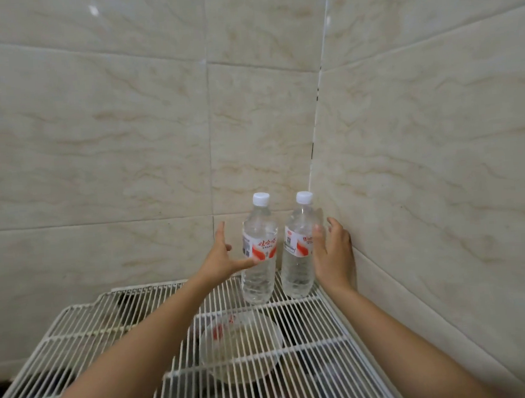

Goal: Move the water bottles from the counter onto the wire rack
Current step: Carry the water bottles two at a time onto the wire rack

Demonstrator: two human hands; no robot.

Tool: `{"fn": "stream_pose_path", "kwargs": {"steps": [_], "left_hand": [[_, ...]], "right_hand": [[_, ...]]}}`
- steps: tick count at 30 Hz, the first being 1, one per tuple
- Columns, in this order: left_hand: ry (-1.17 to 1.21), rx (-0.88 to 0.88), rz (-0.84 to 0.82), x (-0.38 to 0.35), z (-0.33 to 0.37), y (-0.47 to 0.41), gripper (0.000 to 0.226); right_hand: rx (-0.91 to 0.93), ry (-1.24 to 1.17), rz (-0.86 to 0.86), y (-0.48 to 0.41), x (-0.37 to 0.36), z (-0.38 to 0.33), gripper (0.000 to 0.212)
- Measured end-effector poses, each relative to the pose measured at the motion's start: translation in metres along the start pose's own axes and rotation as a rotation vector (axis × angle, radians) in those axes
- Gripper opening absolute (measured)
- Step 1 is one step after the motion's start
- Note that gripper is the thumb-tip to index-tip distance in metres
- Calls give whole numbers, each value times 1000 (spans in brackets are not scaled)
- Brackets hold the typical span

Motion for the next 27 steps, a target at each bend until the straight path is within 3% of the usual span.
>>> {"fn": "stream_pose_path", "kwargs": {"steps": [4,7,10,19,27], "left_hand": [[-104,116,98,37,-39,29,93],[-158,132,168,70,-52,52,71],[-222,148,253,107,-62,89,62],[-511,387,511,229,-108,277,63],[-552,591,793,301,-116,438,61]], "right_hand": [[140,80,-121,29,-14,-20,52],[290,132,-311,48,-43,-39,47],[386,163,-542,80,-79,-58,55],[689,95,-851,203,-166,-150,67],[927,-9,-951,313,-181,-244,66]]}}
Point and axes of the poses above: each hand's wrist, its own y-axis away from the middle knuckle, its own x-axis out of the back of the hand, z = x × y, the point moved 5 cm from there along -y, towards the middle knuckle
